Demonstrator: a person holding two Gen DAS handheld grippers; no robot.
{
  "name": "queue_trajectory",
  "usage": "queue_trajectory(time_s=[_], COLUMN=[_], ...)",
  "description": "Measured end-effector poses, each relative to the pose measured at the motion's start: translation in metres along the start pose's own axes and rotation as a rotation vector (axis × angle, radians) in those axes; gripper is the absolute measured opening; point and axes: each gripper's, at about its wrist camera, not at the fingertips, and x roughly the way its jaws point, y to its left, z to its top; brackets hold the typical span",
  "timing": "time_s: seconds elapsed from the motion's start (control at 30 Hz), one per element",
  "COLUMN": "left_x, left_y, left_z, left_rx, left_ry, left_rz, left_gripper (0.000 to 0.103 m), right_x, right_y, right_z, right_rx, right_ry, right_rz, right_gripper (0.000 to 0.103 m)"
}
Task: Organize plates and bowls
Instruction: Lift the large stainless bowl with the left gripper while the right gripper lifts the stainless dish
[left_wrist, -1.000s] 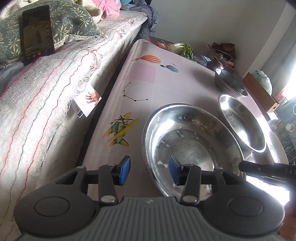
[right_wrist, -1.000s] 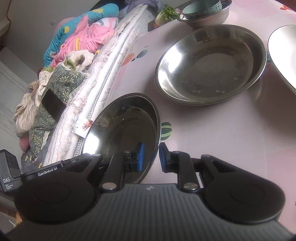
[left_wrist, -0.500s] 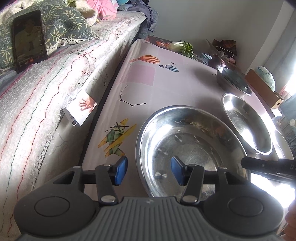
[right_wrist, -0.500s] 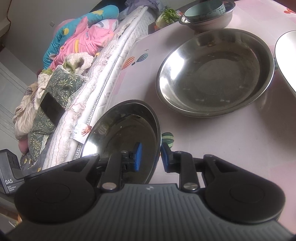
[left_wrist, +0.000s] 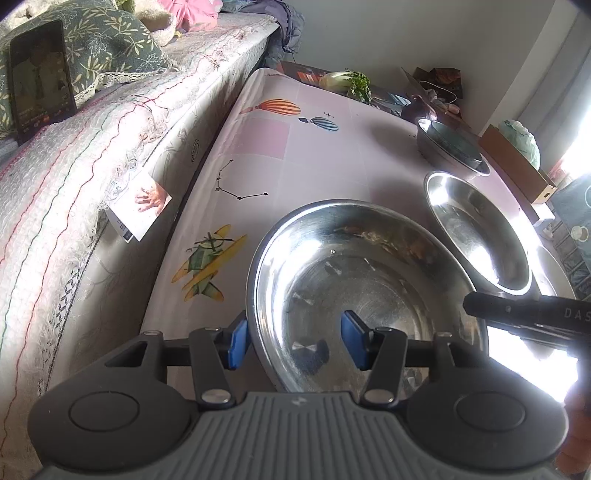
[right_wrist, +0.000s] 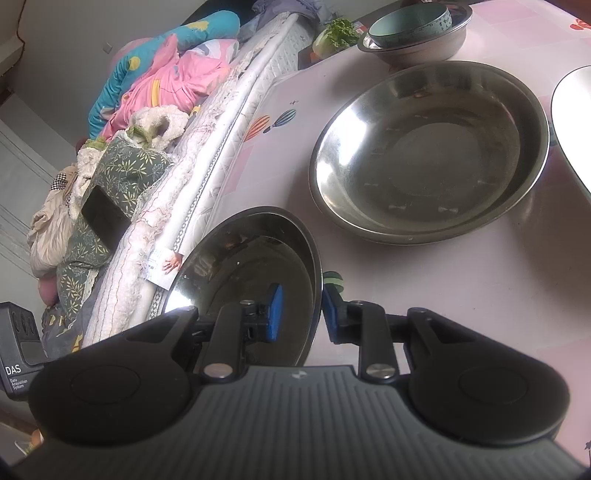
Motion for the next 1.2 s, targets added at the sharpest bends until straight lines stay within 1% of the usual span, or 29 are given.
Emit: queue_trajectory(time_s=[0.17,0.47,1.2], left_x=[-0.002,0.006,0.014], left_y=[-0.003,-0.011,-0.014], left_z=[-0.005,0.0,0.004], left_rx=[0.003,0.056,0.067], left_ry=[0.006,-0.015,-0.013], left_rz=[-0.017,0.053,0.067], left_gripper=[0.053,0.052,0.052], right_x=[-0.004,-0.002,0.004], right_y=[-0.005,-0.002,0.0], right_z=[0.001,0.004,0.003], right_rx=[0.001,-0.024,-0.027], right_ry=[-0.005,-0.013,-0.006], right_rz=[0.003,-0.006,-0.021], right_gripper=[0.024,0.024,0.024])
